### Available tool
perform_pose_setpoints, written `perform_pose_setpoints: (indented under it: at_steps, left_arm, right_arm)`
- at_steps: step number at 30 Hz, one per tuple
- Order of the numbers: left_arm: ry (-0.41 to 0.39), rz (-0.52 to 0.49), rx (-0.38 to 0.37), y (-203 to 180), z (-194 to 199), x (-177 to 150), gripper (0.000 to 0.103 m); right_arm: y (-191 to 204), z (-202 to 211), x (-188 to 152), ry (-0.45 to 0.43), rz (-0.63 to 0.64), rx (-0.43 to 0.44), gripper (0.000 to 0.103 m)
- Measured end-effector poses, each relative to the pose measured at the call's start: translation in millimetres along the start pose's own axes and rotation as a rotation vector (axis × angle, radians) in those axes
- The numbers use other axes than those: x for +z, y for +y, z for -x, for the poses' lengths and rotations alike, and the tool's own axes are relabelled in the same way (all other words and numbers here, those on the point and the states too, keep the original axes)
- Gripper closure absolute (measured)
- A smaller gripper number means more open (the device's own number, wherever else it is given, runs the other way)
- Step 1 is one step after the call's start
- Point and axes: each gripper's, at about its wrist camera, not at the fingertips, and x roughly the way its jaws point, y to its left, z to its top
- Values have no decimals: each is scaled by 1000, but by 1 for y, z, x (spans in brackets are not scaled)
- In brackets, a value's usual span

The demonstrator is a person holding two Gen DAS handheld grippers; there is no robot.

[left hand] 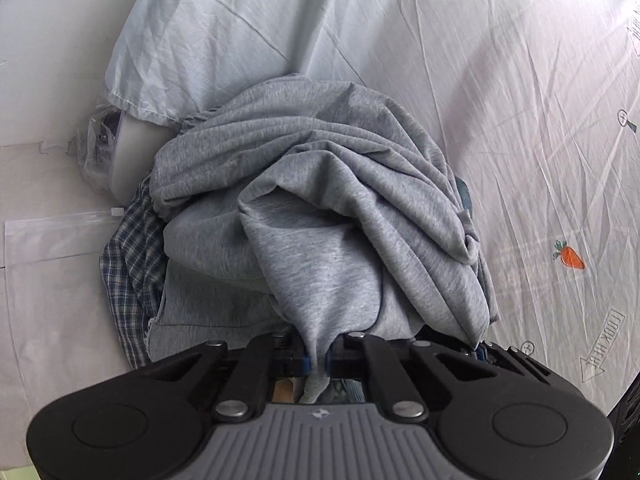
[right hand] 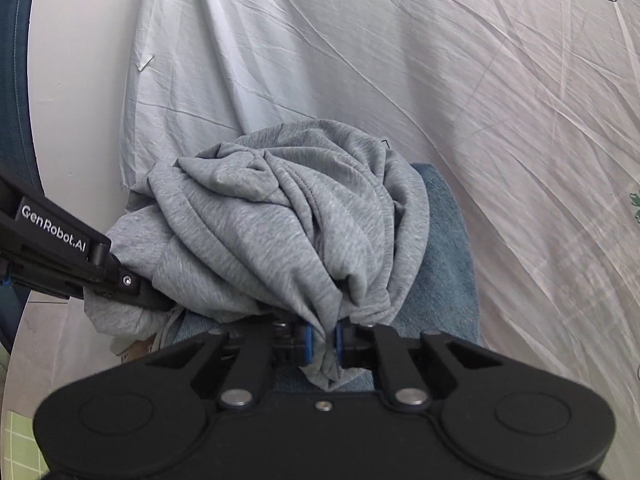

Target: Fold clothes

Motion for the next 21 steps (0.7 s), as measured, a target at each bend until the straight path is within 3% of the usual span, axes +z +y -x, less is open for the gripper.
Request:
perform_pose_setpoints:
  at_steps: [11, 15, 21]
  left_arm:
    - [63, -104, -41, -24, 58, -87, 97]
    - [187, -206, -43, -44, 57, -161, 97]
    - [384, -363, -43, -75, 53, -279, 97]
  right_arm:
    - [0, 108, -63, -91, -194, -109, 94]
    - [0, 150, -108, -59, -241, -189, 94]
    - [-22, 217, -223, 101, -439, -321, 94]
